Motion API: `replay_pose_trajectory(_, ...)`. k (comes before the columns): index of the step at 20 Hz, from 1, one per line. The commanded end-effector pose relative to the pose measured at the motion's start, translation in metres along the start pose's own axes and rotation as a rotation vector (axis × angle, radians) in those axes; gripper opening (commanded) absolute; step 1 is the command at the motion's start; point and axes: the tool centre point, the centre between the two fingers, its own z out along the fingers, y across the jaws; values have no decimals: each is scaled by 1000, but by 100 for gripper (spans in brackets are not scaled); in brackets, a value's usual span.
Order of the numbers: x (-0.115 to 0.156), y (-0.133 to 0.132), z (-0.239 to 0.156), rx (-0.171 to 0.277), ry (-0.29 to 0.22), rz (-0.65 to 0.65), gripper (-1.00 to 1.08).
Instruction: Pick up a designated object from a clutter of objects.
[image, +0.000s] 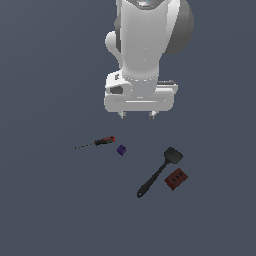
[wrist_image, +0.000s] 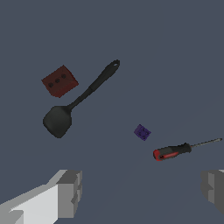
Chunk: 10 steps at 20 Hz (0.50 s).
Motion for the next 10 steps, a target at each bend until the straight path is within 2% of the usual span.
replay_pose_trajectory(1,1,2,7,1,0,19,100)
replay_pose_trajectory(10,7,16,60,6,4,168,100)
